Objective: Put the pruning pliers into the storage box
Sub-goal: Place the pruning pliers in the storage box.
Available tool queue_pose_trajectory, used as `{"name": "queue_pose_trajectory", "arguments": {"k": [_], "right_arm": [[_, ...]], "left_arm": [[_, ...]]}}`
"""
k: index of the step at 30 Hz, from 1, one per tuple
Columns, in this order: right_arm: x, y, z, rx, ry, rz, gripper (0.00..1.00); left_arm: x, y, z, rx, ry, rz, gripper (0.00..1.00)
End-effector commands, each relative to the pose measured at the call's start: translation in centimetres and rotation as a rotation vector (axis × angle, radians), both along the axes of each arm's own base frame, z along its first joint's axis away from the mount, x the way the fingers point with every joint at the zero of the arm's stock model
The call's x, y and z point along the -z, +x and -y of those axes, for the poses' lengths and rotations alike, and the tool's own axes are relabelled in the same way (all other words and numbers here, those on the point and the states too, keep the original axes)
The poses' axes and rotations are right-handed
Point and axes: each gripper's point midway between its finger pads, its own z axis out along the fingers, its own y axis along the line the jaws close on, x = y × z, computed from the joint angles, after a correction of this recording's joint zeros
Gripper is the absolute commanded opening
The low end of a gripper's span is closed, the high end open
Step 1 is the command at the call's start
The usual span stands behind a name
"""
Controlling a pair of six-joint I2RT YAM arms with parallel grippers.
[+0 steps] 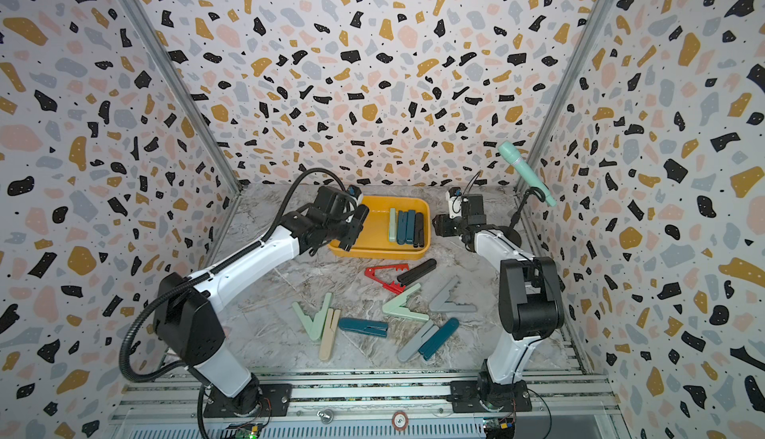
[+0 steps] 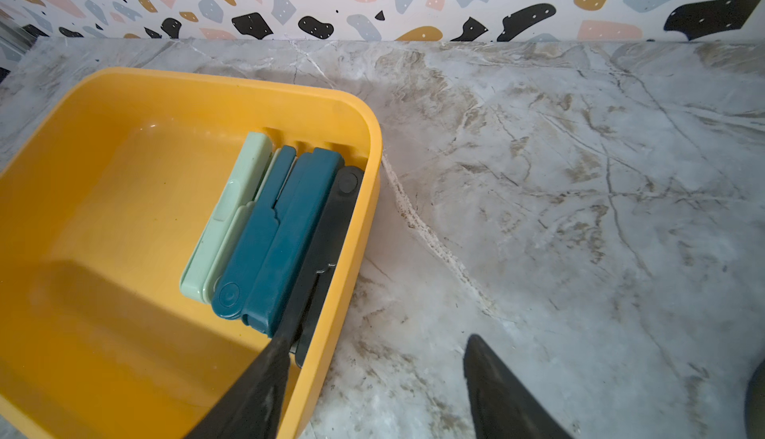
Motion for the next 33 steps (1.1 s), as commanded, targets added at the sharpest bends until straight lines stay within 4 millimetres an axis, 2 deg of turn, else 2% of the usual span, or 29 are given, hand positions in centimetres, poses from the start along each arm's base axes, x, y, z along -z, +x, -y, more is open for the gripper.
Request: {"name": "queue_pose_trajectory", "arguments": {"k": [1,4,7,10,13,20,24,29,32,33], "right_arm": [[-0.2,0.1,-1.0,-0.010,0.030,-0.003,0.69],[-0.2,0.1,-1.1,-0.007,0.036,-0.009,0.69],[0.0,0.0,-1.0,-0.001,0.034,-0.013,0.69],[-0.1,0.0,-0.9,0.002,0.032,-0.012,0.69],[-0.2,0.2,-0.9,0.003,0.033,-0.009,0.69],[0.4,0.5,-1.1,0.000,0.044,-0.025,0.69],[0.6,0.5,-1.1,-0.001,0.043,-0.028,0.69],[0.6,0.6,-0.8,0.004,0.041,-0.030,0.69],[0.4,0.6,-0.7,0.007,0.044,-0.027,0.69],[0.4,0.6,-0.5,0.009,0.044,-0.028,0.69]], "left_arm": [[2.0,3.9,2.0,-0.051,-0.015,-0.054,0.18],[4.6,6.8,4.0,-0.064,0.016,-0.129,0.16],[7.5,8.6,5.5,-0.078,0.021,-0.181,0.16],[10.5,9.3,5.7,-0.108,0.030,-0.214,0.18],[12.5,9.3,5.6,-0.130,0.028,-0.232,0.21],[15.6,9.7,4.0,-0.187,0.112,-0.241,0.30],[17.3,10.1,3.5,-0.210,0.134,-0.256,0.42],[18.8,10.6,4.1,-0.198,0.092,-0.285,0.52],[19.6,10.7,4.1,-0.199,0.098,-0.300,0.52],[19.7,10.7,3.9,-0.202,0.104,-0.301,0.48]]}}
